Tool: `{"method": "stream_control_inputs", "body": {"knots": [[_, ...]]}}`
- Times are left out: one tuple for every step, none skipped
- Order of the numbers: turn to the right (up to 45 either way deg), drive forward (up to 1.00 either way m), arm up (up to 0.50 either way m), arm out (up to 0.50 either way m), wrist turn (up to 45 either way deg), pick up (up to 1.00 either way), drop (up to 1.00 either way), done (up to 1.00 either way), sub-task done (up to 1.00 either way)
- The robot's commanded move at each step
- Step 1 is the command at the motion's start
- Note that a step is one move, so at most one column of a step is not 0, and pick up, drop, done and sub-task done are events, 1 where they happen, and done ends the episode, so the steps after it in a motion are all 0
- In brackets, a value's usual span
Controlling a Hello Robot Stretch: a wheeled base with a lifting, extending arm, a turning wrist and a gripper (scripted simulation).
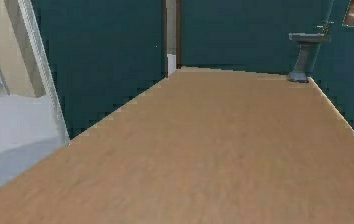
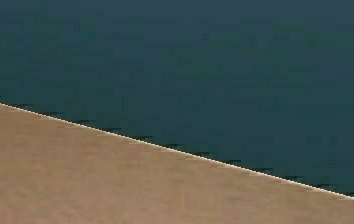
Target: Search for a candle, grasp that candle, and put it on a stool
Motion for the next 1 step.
{"method": "stream_control_inputs", "body": {"knots": [[3.0, 0.0, 0.0, 0.0, 0.0, 0.0, 0.0, 0.0, 0.0]]}}
